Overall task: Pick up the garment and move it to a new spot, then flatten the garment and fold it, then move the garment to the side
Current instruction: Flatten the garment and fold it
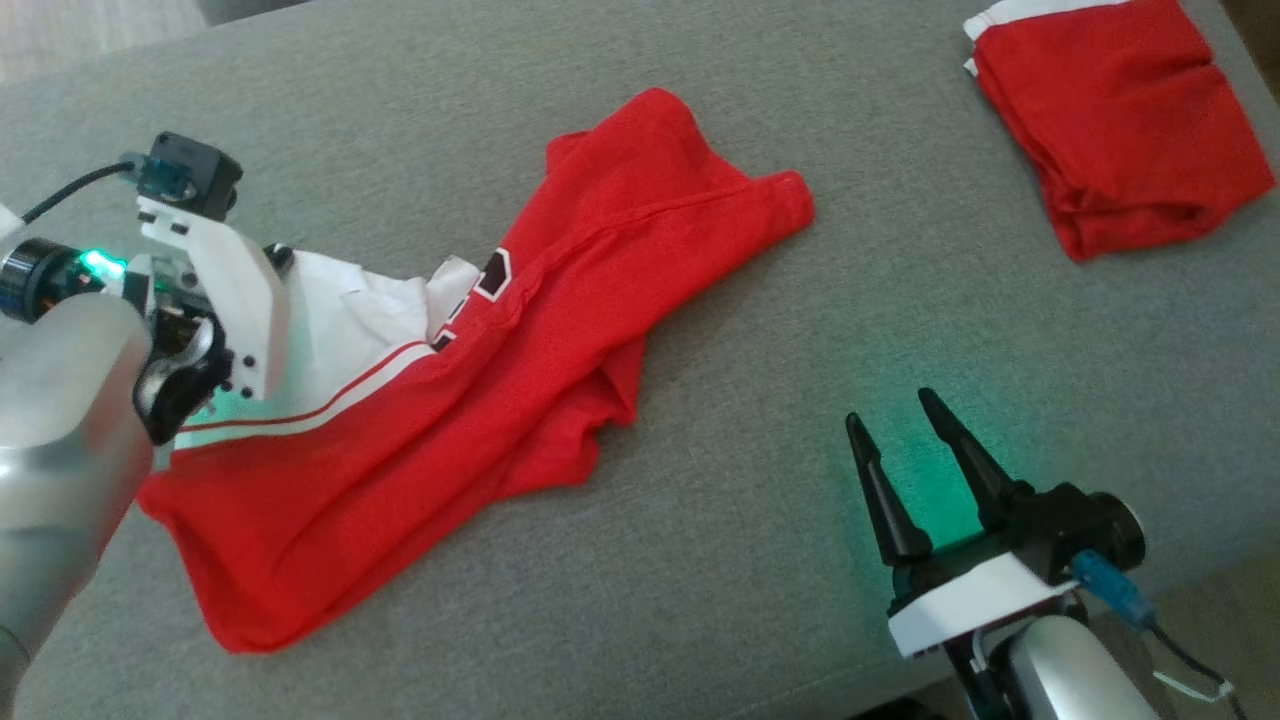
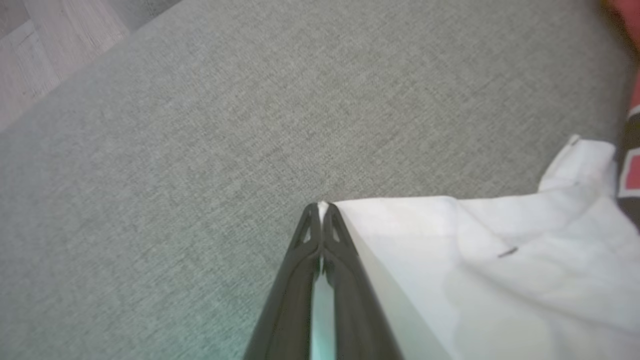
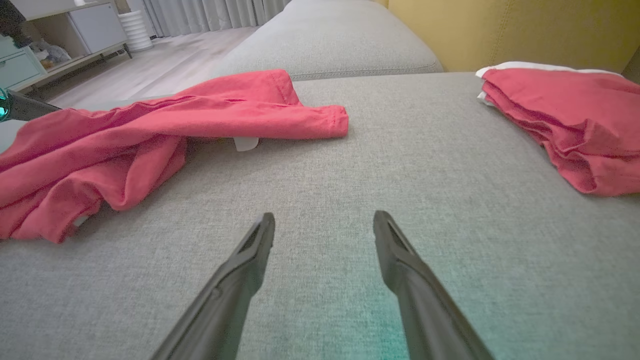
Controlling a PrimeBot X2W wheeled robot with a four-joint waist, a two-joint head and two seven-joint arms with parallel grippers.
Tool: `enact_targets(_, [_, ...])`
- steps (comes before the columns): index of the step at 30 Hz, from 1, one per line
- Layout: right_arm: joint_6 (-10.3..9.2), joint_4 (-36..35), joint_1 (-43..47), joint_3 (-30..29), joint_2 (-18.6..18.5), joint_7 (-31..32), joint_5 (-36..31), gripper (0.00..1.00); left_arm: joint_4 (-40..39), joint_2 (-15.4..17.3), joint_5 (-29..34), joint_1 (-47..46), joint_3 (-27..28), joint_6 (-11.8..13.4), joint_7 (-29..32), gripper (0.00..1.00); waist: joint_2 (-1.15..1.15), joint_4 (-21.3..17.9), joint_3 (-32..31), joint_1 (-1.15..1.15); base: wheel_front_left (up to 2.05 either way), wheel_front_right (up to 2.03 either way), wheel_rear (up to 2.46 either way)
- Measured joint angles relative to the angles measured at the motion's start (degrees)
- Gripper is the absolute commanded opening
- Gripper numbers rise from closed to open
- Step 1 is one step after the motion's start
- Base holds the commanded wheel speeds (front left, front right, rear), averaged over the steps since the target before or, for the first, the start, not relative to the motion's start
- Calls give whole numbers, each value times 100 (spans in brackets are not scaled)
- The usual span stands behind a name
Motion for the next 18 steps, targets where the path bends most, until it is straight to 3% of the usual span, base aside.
enact_targets(3, [-1, -49, -56, -62, 2, 0, 0, 100, -210, 70, -77, -27, -180, 0, -176, 0, 0, 85, -17, 0, 0, 0, 0])
enact_targets(10, [0, -152, -356, -305, -93, 0, 407, 100, -405, 112, 335, -318, -381, 0, -1370, 0, 0, 447, -106, 0, 0, 0, 0])
enact_targets(18, [0, 1545, -1908, -13, -1169, 141, 1281, 100, -734, 48, 474, -724, -570, 0, -1717, 0, 0, 1025, -92, 0, 0, 0, 0])
